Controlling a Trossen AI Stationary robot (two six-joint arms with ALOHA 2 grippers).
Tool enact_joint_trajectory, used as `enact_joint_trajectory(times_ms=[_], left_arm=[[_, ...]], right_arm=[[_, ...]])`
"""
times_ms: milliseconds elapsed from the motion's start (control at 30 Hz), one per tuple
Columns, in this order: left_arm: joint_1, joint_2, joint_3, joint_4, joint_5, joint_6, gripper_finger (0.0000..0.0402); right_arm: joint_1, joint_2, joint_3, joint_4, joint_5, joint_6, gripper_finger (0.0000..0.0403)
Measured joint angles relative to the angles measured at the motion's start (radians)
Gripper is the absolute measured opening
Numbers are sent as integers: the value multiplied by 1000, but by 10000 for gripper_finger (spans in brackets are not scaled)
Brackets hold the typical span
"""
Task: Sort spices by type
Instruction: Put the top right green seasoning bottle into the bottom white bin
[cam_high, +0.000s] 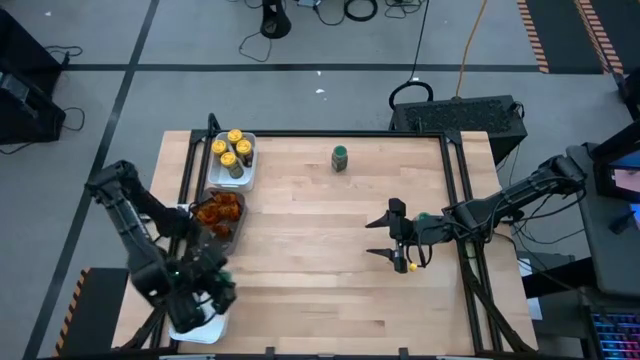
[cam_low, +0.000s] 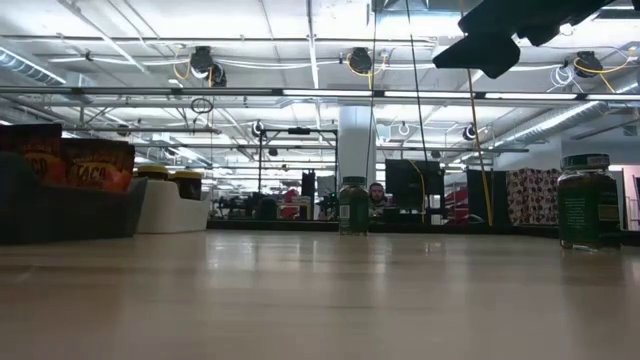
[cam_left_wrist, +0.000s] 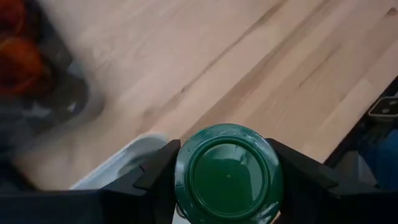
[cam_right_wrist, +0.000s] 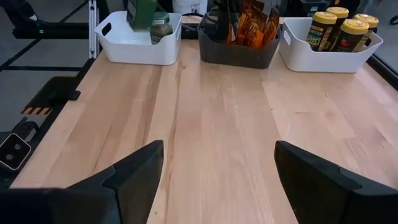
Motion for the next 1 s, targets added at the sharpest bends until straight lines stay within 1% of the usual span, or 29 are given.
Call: enact_joint_trajectory(times_ms=[133, 267, 367, 467, 667, 833, 933, 1000], left_arm=[[-66, -17, 0, -52, 24, -121, 216], [-117, -30, -1, -76, 58, -198, 213], [-147, -34, -1, -104, 126, -260, 212], [-176, -34, -6, -177, 196, -346, 212], [-209, -34, -49, -232, 208, -476, 211], [-206, -30, -107, -213, 209, -495, 211], [-203, -30, -131, -207, 259, -496, 211], [-204, -30, -140, -212, 273, -502, 211]], right_arm=[[-2, 0, 0, 0, 2, 1, 290], [-3, 0, 0, 0, 2, 1, 290], [-2, 0, 0, 0, 2, 2, 290], [-2, 0, 0, 0, 2, 4, 290], [-2, 0, 0, 0, 2, 7, 290], [-2, 0, 0, 0, 2, 7, 290], [-2, 0, 0, 0, 2, 7, 290], [-2, 0, 0, 0, 2, 7, 290]])
